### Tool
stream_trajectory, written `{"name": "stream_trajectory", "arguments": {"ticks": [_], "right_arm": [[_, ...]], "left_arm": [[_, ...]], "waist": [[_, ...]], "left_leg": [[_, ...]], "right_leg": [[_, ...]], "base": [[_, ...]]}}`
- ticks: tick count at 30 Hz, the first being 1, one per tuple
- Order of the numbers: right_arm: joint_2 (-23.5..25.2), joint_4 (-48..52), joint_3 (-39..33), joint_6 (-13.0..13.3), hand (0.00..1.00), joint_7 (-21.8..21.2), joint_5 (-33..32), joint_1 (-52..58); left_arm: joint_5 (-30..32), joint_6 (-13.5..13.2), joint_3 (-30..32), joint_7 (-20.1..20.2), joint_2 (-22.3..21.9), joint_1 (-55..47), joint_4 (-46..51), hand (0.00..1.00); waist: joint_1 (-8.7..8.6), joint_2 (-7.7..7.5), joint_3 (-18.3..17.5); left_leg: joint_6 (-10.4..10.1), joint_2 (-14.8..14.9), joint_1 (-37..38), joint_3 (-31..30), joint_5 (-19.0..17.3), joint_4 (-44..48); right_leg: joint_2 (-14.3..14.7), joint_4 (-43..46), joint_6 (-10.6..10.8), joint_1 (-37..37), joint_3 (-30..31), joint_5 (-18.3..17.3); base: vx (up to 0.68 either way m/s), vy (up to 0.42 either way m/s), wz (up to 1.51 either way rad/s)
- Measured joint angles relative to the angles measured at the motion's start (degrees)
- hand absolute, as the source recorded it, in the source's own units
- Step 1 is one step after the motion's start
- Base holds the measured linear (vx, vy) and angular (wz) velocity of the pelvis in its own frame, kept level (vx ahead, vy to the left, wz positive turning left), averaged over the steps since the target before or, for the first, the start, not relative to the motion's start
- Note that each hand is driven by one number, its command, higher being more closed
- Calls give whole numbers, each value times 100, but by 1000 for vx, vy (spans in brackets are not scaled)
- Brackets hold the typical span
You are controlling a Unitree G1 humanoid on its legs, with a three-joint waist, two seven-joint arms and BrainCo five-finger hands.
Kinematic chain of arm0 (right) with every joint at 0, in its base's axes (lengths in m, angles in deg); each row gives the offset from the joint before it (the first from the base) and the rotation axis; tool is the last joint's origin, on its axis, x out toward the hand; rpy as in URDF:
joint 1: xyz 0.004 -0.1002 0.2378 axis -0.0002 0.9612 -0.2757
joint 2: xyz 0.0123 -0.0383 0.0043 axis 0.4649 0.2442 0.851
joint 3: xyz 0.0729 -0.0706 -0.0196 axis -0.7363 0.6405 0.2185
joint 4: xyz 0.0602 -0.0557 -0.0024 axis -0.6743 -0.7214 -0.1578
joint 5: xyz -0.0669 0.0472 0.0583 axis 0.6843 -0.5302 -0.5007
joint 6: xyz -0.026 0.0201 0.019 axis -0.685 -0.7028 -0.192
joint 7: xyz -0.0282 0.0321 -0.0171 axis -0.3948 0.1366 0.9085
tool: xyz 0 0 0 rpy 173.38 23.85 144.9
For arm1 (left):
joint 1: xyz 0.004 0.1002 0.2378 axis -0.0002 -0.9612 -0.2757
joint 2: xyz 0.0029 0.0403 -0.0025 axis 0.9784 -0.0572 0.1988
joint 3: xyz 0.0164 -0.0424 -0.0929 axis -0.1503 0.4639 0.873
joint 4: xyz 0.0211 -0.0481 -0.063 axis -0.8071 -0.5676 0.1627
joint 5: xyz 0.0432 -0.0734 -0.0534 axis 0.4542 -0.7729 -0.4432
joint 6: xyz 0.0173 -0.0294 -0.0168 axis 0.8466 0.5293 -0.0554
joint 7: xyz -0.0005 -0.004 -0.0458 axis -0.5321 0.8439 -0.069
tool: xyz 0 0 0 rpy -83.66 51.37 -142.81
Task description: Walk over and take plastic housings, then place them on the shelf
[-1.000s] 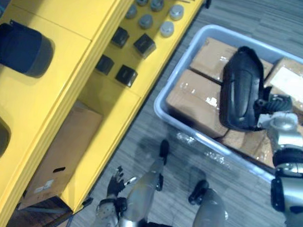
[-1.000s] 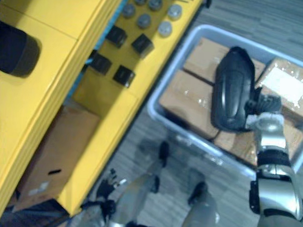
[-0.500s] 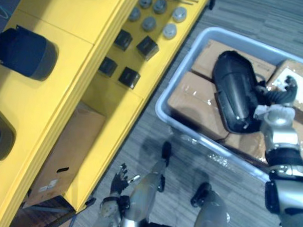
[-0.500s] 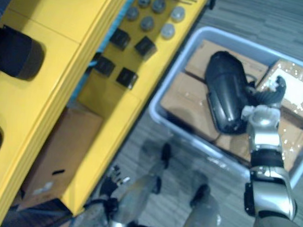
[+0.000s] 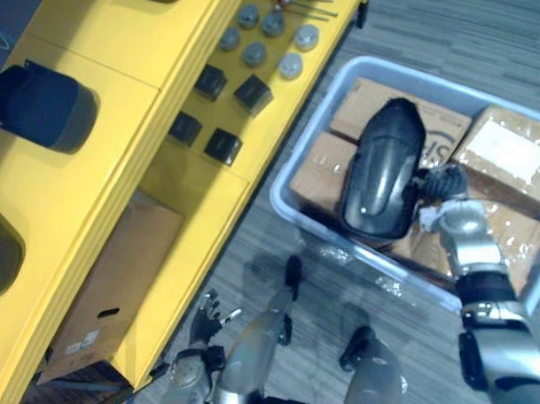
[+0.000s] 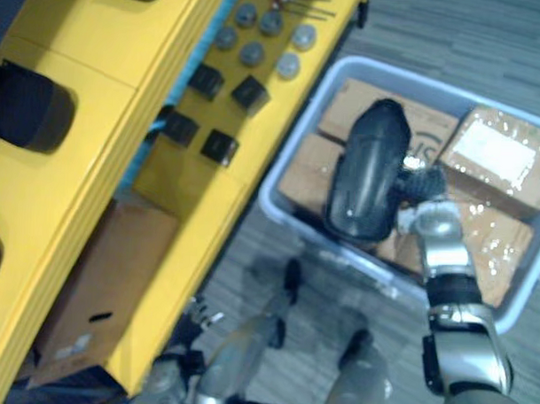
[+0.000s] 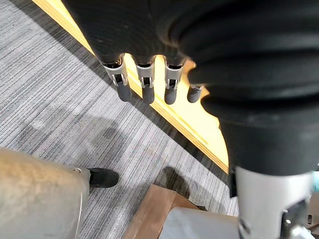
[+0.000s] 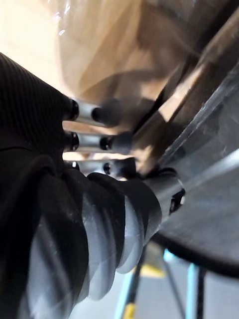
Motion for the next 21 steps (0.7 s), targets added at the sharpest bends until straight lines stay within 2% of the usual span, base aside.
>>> {"name": "stream_trajectory", "arguments": {"ticks": [5,9,14,16,18,21], "right_arm": [[-80,-197,-1,-61,0,591,49,-148],[-79,-193,-3,-58,0,1037,32,-148],[-4,21,-249,0,0,1990,-193,-114],[94,516,-493,193,0,2386,-192,66],[190,944,-576,369,0,2587,-188,213],[412,1321,-556,618,0,2642,-179,324]], "left_arm": [[2,-7,-6,0,4,0,-23,0],[2,-9,-21,0,4,-1,-45,0],[2,-44,-35,1,3,-1,-41,0],[1,-52,-61,0,3,-1,-37,0],[1,-51,-63,0,3,-1,-32,0],[0,-49,-60,0,3,-5,-30,0]], "waist": [[110,0,0],[128,0,0],[118,-1,0],[101,-3,2],[66,-8,5],[-28,-37,24]], "left_leg": [[0,-3,-6,-12,1,-8],[0,-8,-14,-15,2,-16],[8,-8,-17,-3,9,-31],[5,-8,-6,7,11,-52],[5,-7,1,18,11,-58],[5,-2,18,48,11,-59]], "right_leg": [[-3,-1,3,5,-18,7],[-8,-2,6,5,-29,9],[-10,-4,8,2,-18,9],[-11,-7,8,-3,-6,9],[-12,-8,8,-8,11,9],[-12,-3,7,-16,63,9]], "base": [[-4,-48,1],[5,-50,2],[12,-55,-1],[13,-70,-2],[3,-17,-2],[0,0,-4]]}}
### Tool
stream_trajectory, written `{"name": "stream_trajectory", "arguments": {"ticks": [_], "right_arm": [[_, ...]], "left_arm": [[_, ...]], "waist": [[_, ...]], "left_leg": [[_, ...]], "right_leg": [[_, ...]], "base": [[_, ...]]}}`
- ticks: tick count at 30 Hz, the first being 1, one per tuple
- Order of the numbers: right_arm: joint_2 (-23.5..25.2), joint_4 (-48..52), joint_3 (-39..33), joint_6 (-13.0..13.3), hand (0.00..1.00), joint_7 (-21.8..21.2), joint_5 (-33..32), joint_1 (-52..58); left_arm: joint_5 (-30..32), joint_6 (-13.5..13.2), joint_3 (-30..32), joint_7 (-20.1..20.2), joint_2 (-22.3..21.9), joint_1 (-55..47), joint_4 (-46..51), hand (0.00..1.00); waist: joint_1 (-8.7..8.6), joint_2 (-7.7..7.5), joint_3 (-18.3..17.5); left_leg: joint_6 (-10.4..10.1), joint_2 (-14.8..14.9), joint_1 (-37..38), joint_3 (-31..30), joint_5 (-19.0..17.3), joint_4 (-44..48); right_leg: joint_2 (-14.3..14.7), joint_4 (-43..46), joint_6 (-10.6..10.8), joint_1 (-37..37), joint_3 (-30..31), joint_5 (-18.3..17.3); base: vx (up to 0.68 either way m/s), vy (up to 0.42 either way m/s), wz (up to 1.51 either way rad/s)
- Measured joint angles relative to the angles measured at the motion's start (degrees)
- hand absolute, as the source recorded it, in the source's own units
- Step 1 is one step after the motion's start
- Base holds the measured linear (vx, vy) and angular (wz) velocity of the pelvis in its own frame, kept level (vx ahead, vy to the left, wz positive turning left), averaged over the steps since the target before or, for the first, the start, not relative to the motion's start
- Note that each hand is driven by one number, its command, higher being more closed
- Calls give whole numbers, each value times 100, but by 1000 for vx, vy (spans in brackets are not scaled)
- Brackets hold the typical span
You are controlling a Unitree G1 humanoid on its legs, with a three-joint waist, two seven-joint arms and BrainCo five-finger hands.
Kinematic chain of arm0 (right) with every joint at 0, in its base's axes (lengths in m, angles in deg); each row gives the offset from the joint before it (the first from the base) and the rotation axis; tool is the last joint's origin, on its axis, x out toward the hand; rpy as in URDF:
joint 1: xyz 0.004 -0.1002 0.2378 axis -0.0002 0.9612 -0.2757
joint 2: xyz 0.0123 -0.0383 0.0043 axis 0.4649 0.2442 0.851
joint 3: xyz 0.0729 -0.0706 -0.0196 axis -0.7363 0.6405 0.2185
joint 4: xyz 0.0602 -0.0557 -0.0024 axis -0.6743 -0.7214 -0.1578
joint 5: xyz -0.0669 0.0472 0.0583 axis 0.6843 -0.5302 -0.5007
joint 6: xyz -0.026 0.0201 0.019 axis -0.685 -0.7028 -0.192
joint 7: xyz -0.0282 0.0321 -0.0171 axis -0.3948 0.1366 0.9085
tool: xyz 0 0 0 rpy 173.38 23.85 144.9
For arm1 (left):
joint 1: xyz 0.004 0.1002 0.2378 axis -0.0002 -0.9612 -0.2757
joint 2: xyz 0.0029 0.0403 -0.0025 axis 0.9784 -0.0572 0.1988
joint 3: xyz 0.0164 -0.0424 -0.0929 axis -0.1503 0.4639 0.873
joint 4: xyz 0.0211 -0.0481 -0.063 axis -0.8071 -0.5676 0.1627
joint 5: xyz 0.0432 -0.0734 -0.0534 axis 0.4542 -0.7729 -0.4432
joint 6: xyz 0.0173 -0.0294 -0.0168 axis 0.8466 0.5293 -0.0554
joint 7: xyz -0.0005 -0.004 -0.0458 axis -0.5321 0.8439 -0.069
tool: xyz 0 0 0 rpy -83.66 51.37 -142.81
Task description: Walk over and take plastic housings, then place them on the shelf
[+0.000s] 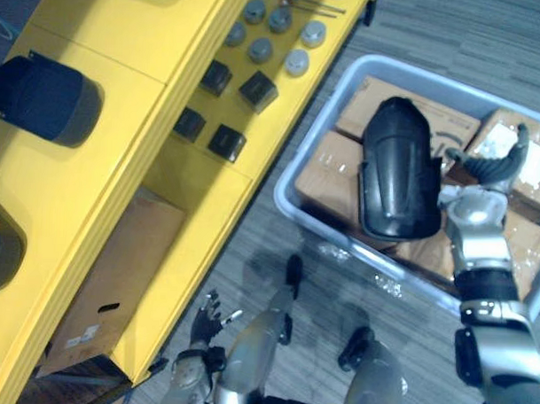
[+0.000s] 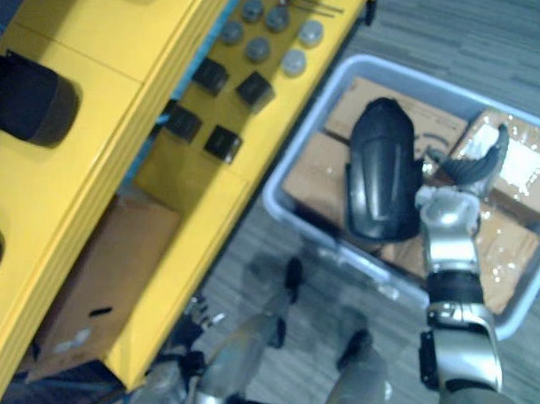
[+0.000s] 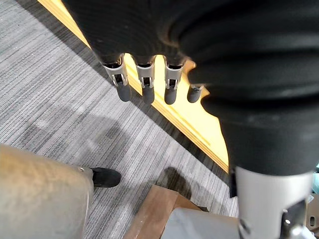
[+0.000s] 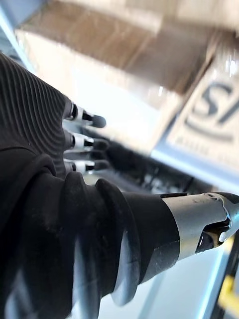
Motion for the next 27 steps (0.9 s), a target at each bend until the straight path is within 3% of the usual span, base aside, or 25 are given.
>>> {"name": "stream_trajectory", "arguments": {"ticks": [7,12,23,27], "right_arm": [[275,406,127,284,0,-42,-5,318],[467,424,420,282,0,-197,-10,415],[699,-72,592,-290,0,-424,-238,446],[684,-263,612,-326,0,-349,-237,330]], "left_arm": [[2,-2,4,2,0,-3,4,0],[2,-3,5,-2,1,-3,-5,0],[2,-28,-2,-4,0,-3,-137,0],[2,-51,-14,-4,0,-4,-236,0]], "waist": [[-17,-57,14],[-26,-103,31],[-8,-122,43],[-12,-123,42]], "left_leg": [[0,6,76,97,-2,-29],[0,7,80,99,-2,-28],[-2,-5,79,93,-4,-29],[-2,-5,78,87,-3,-30]], "right_leg": [[-9,4,0,2,78,0],[-8,4,0,-2,83,0],[-19,6,1,-6,71,0],[-22,18,1,-6,63,0]], "base": [[-1,-46,-7],[1,-56,0],[0,-53,0],[3,-49,1]]}}
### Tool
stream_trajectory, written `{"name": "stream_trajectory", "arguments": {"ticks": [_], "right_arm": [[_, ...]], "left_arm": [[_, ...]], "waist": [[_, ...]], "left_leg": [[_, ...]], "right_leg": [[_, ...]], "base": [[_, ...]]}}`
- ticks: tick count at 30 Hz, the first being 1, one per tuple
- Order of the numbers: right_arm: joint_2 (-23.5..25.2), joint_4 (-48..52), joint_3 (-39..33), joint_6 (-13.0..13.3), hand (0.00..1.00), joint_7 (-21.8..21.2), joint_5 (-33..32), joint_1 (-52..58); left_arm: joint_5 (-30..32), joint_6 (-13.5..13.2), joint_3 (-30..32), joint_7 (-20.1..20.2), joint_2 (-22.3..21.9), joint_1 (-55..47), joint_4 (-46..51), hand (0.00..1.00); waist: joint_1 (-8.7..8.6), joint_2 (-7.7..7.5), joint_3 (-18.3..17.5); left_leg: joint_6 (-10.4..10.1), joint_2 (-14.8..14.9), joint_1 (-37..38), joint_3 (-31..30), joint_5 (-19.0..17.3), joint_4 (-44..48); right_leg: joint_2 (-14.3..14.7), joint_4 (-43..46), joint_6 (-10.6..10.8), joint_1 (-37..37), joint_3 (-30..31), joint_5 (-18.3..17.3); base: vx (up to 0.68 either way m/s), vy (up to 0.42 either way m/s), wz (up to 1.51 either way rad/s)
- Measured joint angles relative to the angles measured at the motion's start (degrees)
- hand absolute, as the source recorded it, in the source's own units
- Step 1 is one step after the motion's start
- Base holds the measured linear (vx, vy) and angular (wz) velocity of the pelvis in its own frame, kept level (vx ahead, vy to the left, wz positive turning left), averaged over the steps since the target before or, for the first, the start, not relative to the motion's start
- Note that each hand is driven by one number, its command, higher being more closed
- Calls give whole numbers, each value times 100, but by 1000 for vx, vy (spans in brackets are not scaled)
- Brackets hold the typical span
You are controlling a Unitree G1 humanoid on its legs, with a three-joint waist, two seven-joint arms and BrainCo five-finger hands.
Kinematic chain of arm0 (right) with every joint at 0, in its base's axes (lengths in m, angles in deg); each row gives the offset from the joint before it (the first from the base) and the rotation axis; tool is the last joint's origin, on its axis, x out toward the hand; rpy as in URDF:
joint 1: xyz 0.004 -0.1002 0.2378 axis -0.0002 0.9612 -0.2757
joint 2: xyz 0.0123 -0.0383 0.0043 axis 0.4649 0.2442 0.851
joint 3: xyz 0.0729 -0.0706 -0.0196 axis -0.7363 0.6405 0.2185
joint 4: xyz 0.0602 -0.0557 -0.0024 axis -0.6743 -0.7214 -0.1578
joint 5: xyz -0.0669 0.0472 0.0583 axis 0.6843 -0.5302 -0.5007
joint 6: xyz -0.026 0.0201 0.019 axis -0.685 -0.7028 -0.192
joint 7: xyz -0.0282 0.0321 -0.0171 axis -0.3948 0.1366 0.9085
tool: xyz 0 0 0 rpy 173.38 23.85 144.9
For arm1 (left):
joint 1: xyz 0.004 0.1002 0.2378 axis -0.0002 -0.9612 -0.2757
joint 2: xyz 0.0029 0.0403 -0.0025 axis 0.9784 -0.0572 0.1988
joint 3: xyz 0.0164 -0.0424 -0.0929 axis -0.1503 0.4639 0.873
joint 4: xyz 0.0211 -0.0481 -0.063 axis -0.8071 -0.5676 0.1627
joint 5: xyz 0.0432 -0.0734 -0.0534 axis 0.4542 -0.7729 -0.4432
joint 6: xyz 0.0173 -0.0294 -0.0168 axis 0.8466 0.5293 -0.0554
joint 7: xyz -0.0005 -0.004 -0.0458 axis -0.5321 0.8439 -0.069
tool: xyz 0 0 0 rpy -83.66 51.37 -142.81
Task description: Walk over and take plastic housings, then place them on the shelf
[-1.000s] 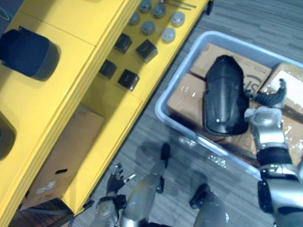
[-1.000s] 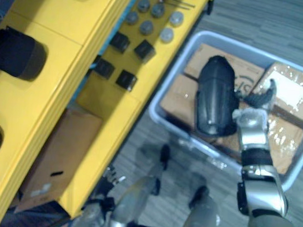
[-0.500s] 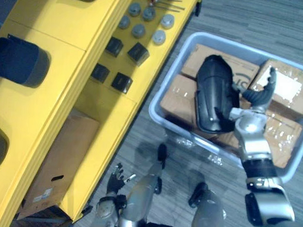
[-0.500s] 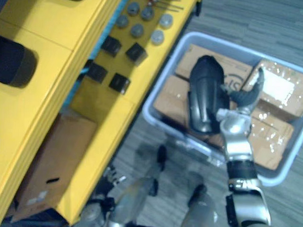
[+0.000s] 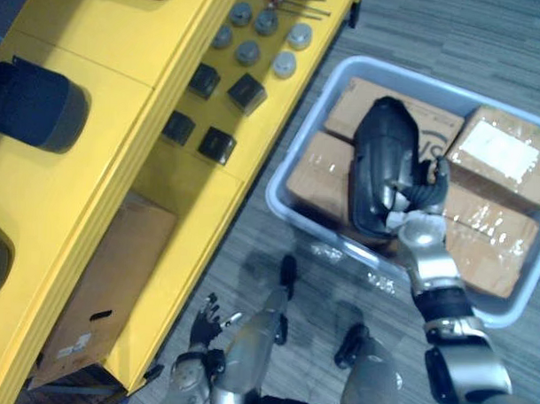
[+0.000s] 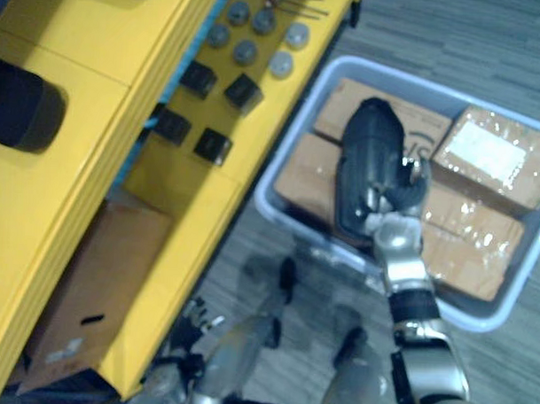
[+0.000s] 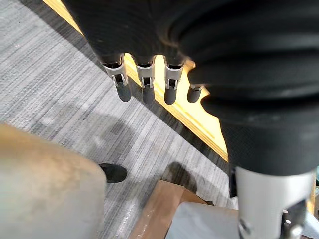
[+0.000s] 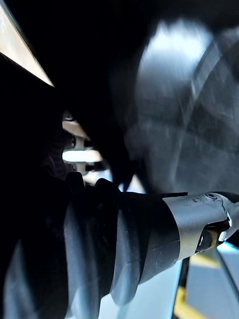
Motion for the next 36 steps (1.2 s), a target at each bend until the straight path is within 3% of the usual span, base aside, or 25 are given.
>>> {"name": "stream_trajectory", "arguments": {"ticks": [10,11,17,23,27,36], "right_arm": [[-53,-373,-7,-290,0,168,1,-285],[-70,-471,-6,-291,100,148,-16,-344],[-275,-1064,-117,-299,100,-93,-373,-698],[-736,-1868,-220,-351,100,-680,-786,-1033],[-928,-2151,-220,-359,100,-802,-787,-1103],[-1035,-2318,-202,-465,100,-966,-533,-1153]], "left_arm": [[-5,-86,-45,0,-1,0,-25,0],[-5,-85,-46,-1,-1,1,-41,0],[-8,-80,-59,-4,-1,3,-96,0],[-38,-86,-162,-11,2,53,-171,0],[-38,-83,-237,-15,-42,134,-247,0],[-42,-77,-280,-89,-59,135,-244,0]], "waist": [[5,0,0],[6,0,-1],[24,1,-5],[60,29,-25],[168,147,-104],[190,344,-241]], "left_leg": [[-22,-46,-3,-25,-16,0],[-22,-48,-2,-31,-16,1],[-31,-58,-3,-69,-8,14],[-38,-67,-14,-121,-2,42],[-38,-89,-30,-150,-2,68],[-35,-152,-47,-219,7,99]], "right_leg": [[-60,57,5,-2,-23,-3],[-62,64,6,-2,-24,-3],[-71,88,6,7,-45,-3],[-80,125,6,21,-90,-20],[-113,179,7,21,-129,-64],[-177,277,29,26,-181,-117]], "base": [[0,-2,0],[0,0,0],[0,0,1],[5,-41,4],[8,-70,5],[3,-51,5]]}}
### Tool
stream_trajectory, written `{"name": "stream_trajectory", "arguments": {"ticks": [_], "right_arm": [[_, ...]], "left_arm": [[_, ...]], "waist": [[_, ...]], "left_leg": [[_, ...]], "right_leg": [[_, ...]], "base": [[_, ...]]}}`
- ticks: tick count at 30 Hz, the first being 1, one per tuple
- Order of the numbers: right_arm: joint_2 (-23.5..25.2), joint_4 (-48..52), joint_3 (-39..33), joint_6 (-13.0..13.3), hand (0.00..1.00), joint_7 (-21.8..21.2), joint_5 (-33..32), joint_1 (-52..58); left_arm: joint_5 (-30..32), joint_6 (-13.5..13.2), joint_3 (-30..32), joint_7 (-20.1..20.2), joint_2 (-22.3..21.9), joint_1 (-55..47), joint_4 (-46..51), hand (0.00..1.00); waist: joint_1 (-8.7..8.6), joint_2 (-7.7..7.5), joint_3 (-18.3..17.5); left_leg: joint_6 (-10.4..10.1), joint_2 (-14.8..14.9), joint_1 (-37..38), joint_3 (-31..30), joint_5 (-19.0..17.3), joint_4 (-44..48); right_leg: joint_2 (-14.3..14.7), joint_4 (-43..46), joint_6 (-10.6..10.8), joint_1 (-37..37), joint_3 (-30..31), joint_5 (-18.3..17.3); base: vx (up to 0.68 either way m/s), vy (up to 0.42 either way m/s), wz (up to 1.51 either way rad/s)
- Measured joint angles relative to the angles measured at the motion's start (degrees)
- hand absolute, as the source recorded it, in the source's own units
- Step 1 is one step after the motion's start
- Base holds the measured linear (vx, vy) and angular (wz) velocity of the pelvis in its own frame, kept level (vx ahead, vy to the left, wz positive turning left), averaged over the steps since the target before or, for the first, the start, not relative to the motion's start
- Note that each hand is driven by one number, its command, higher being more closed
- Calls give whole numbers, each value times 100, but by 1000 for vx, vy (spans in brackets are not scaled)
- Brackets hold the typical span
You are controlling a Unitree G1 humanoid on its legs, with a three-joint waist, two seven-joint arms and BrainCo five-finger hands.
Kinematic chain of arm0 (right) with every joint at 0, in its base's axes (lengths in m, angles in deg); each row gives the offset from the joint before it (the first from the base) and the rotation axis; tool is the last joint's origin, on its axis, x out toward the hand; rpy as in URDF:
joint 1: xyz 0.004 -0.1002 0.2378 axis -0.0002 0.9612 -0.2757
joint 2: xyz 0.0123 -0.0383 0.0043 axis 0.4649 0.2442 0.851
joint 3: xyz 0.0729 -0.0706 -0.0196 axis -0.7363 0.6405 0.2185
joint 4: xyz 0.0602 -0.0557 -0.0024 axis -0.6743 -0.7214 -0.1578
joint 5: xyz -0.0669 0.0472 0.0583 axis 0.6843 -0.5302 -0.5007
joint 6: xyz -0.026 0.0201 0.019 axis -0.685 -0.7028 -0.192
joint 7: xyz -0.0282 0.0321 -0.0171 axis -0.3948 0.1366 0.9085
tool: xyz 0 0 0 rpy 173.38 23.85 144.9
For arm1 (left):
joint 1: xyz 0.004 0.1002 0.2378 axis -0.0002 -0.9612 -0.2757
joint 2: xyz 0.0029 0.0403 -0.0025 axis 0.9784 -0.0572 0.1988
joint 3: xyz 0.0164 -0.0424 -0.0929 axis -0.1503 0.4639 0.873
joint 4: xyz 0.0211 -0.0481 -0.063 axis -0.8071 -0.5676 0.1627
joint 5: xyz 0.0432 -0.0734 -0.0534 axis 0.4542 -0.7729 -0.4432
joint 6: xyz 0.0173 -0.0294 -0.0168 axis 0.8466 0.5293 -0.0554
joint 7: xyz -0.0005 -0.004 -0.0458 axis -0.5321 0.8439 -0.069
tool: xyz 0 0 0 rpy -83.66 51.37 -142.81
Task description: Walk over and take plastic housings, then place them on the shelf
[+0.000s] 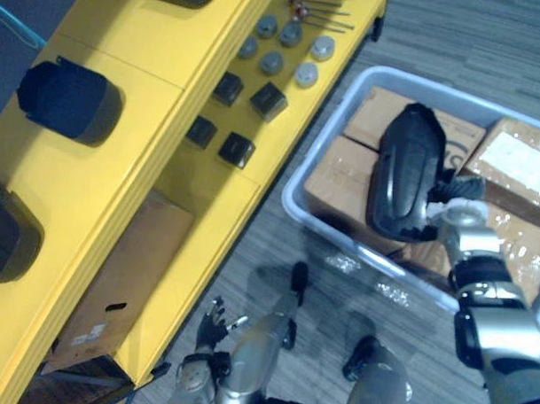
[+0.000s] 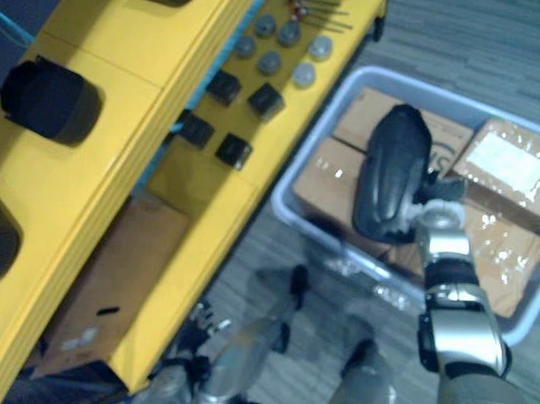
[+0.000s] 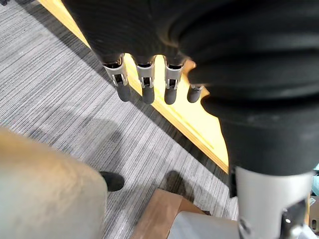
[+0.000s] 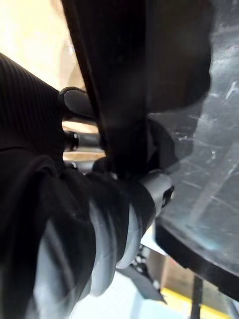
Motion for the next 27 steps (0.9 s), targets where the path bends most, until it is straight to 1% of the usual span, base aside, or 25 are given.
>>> {"name": "stream_trajectory", "arguments": {"ticks": [3,5,6,8,9,11,13,14,15,16,17,18,19,20,22,23,24,26,27], "right_arm": [[-21,-78,8,-20,100,-5,84,-74],[-38,-156,12,12,100,4,171,-92],[-40,-178,17,105,100,25,341,-102],[-40,-176,23,147,100,28,543,-103],[-41,-150,24,208,100,32,718,-102],[-41,52,23,236,100,43,889,-63],[-69,551,24,301,100,50,1144,63],[-117,860,29,382,100,50,1319,227],[-140,1015,29,410,100,50,1364,321],[-163,1264,32,515,100,46,1544,460],[-167,1470,46,612,100,42,1684,556],[-167,1550,64,649,100,40,1699,597],[-169,1650,94,762,100,42,1816,711],[-169,1698,130,847,100,41,1911,794],[-169,1831,151,867,100,41,1974,924],[-167,1862,185,928,100,36,2043,980],[-169,1870,203,970,100,36,2070,1006],[-168,2106,226,992,100,34,2172,1153],[-161,2147,240,1012,100,34,2192,1186]], "left_arm": [[3,-34,0,4,0,0,4,0],[1,-77,0,4,2,0,13,0],[1,-165,0,4,2,-2,17,0],[-3,-271,6,3,9,-3,61,0],[-6,-289,17,-1,28,-5,269,0],[-14,-288,31,-6,65,-4,650,0],[-61,-286,100,-42,82,7,1325,0],[-66,-286,120,-78,93,7,1747,0],[-63,-283,121,-102,106,6,1943,0],[-46,-276,128,-128,151,-1,2314,0],[9,-267,129,-137,240,2,2643,0],[44,-262,127,-141,296,3,2794,0],[115,-250,127,-191,371,5,3033,0],[117,-182,125,-249,419,13,3245,0],[131,-52,109,-250,481,53,3445,0],[229,18,110,-249,524,85,3516,0],[292,32,110,-243,525,107,3527,0],[293,232,69,-193,525,235,3729,0],[291,279,62,-158,524,278,3766,0]], "waist": [[-1,9,-6],[-1,9,-6],[5,9,-6],[4,9,-6],[1,7,-5],[-13,3,-2],[-43,-9,6],[-54,-25,17],[-67,-38,27],[-96,-76,50],[-169,-116,77],[-198,-144,97],[-238,-231,105],[-309,-317,115],[-361,-396,145],[-354,-452,136],[-356,-466,131],[-382,-493,141],[-389,-504,149]], "left_leg": [[-10,-9,0,-59,14,0],[-13,-10,1,-103,24,2],[-17,-10,1,-115,29,1],[-17,-10,1,-114,29,0],[-17,-8,1,-114,29,-2],[-12,-3,1,-112,33,-3],[15,3,11,-103,54,-7],[36,7,41,-99,70,-15],[37,9,61,-98,71,-14],[45,25,93,-82,77,-16],[45,54,112,-81,77,-26],[45,69,138,-73,77,-42],[44,82,184,-51,77,-84],[44,88,209,-45,76,-100],[48,136,252,-12,65,-105],[39,186,261,83,47,-106],[43,202,266,91,41,-106],[47,254,284,139,31,-107],[50,258,301,164,29,-108]], "right_leg": [[-3,6,2,30,-48,-2],[-3,-2,-2,79,-118,-6],[-1,-1,-4,83,-127,-8],[-1,-1,-5,83,-127,-8],[2,-4,-4,84,-127,-7],[8,-10,-4,88,-126,-6],[17,-21,-1,103,-126,-1],[26,-45,0,157,-132,0],[32,-64,5,185,-131,4],[55,-104,5,219,-128,17],[99,-163,0,260,-126,45],[118,-194,-5,283,-124,57],[131,-218,-7,303,-110,62],[145,-249,-4,330,-105,69],[220,-373,-13,394,-68,131],[276,-439,-16,379,11,175],[298,-478,-22,387,25,201],[356,-576,-37,406,63,273],[361,-582,-38,415,78,280]], "base": [[2,-47,10],[5,-54,12],[4,-51,5],[7,-53,1],[9,-48,0],[11,-46,0],[22,-65,0],[28,-61,2],[32,-63,-2],[30,-65,-4],[28,-66,-7],[23,-68,-10],[24,-81,-9],[21,-80,-8],[15,-62,-15],[8,-50,-26],[2,-46,-26],[-8,-39,-16],[-19,-32,-14]]}}
